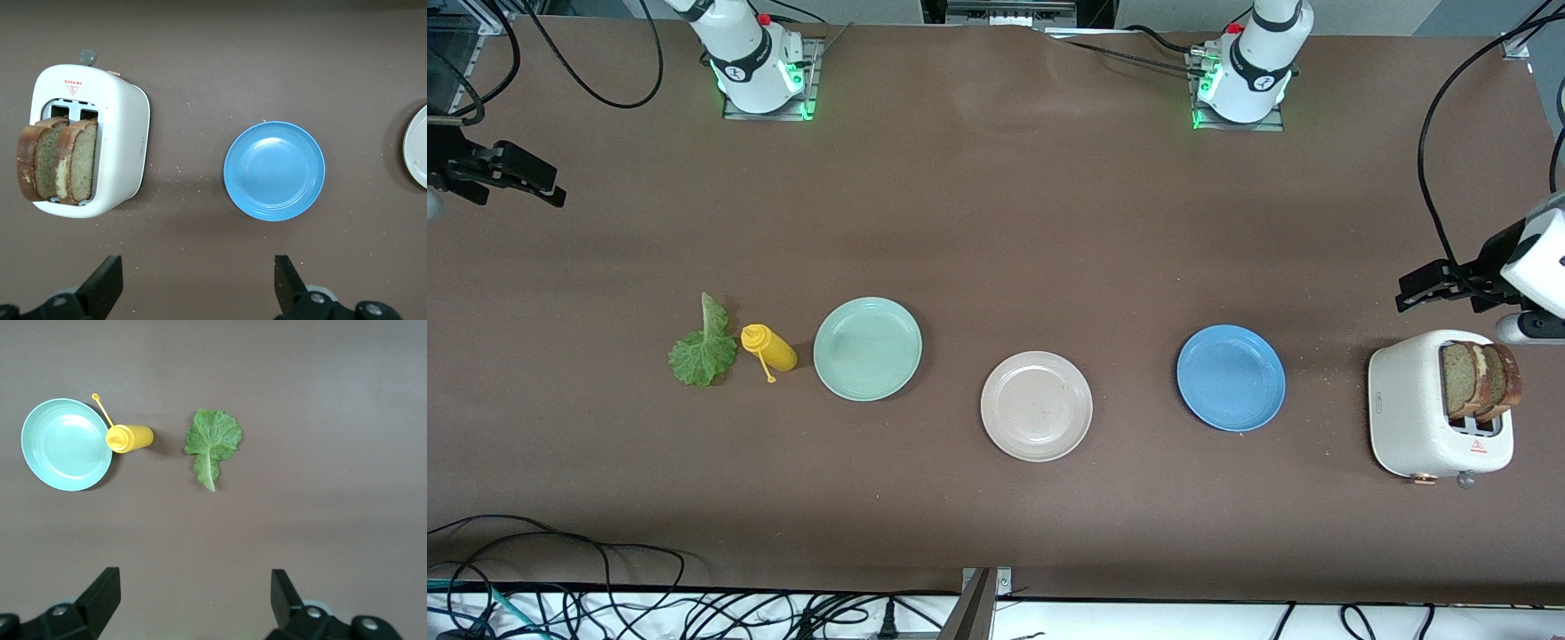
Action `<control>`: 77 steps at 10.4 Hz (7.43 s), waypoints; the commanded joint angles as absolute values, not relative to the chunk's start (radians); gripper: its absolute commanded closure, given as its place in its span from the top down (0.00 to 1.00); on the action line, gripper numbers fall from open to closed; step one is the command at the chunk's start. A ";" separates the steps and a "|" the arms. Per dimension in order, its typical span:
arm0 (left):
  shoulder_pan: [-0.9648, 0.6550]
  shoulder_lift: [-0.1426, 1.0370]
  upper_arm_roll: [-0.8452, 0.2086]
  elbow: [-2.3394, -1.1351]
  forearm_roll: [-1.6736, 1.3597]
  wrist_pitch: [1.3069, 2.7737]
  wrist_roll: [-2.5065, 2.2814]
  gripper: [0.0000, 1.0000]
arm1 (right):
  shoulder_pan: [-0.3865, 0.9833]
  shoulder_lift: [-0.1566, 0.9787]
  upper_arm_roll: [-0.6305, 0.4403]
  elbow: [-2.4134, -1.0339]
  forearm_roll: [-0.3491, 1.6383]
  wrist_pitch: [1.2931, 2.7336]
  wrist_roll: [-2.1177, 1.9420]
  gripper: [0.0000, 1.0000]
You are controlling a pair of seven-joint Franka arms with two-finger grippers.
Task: Make sandwich on beige plate with both arms
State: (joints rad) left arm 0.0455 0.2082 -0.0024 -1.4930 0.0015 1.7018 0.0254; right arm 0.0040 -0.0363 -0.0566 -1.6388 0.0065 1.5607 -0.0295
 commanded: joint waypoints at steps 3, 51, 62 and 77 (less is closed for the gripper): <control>0.046 0.204 -0.002 -1.493 0.026 1.684 0.031 1.00 | 0.003 -0.049 -0.057 -1.646 0.026 1.557 -0.044 1.00; 0.199 0.326 0.006 -1.424 0.025 1.733 0.279 1.00 | 0.003 -0.049 -0.054 -1.646 0.029 1.551 -0.043 1.00; 0.221 0.546 0.008 -1.407 0.124 1.953 0.376 0.94 | 0.003 -0.049 -0.054 -1.646 0.029 1.551 -0.043 1.00; 0.226 0.457 0.002 -1.283 0.199 1.792 0.373 0.00 | 0.015 -0.040 -0.049 -1.617 0.031 1.552 -0.037 1.00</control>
State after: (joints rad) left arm 0.2238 0.4942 0.0100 -1.3120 0.1834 1.8498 0.3612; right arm 0.0183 -0.0375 -0.0450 -1.6237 0.0094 1.5579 -0.0326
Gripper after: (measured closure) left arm 0.877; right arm 0.000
